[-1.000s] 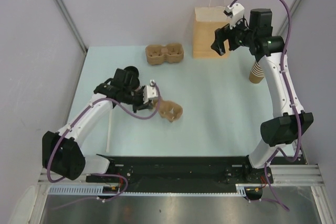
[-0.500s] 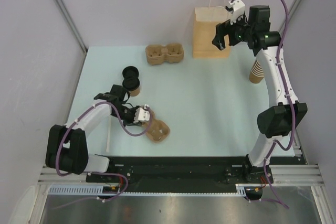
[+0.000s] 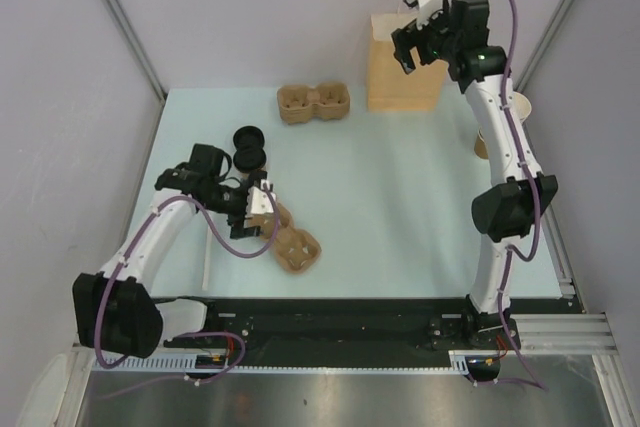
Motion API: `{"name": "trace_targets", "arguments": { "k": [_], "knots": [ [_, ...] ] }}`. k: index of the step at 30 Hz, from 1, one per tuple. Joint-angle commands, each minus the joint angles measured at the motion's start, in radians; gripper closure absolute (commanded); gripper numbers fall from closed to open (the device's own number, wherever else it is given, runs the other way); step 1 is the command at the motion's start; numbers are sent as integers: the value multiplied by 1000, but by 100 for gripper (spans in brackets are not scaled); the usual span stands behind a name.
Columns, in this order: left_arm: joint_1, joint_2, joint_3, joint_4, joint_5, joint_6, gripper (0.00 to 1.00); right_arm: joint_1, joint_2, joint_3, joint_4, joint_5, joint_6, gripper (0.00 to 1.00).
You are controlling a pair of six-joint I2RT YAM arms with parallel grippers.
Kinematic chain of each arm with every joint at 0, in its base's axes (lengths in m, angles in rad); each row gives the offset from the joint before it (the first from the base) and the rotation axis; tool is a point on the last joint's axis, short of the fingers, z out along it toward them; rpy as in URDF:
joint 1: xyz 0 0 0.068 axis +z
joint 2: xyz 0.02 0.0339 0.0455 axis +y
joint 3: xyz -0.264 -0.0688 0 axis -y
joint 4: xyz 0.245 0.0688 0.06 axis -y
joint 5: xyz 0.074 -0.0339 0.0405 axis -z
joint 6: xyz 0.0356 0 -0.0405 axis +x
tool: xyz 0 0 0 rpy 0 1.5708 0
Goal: Pack the takeout coffee
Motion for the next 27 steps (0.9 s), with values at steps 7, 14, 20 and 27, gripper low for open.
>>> {"name": "trace_targets", "arguments": {
  "k": [7, 14, 20, 27],
  "knots": [
    [4, -120, 94, 168, 230, -464, 0, 94, 270, 212, 281, 178, -194, 8],
    [2, -173, 16, 302, 196, -564, 0, 109, 379, 241, 385, 192, -180, 10],
    [2, -178, 10, 317, 191, -594, 0, 117, 425, 240, 422, 197, -177, 32],
    [2, -183, 25, 325, 176, -599, 1, 115, 402, 232, 375, 177, -211, 88]
  ]
}}
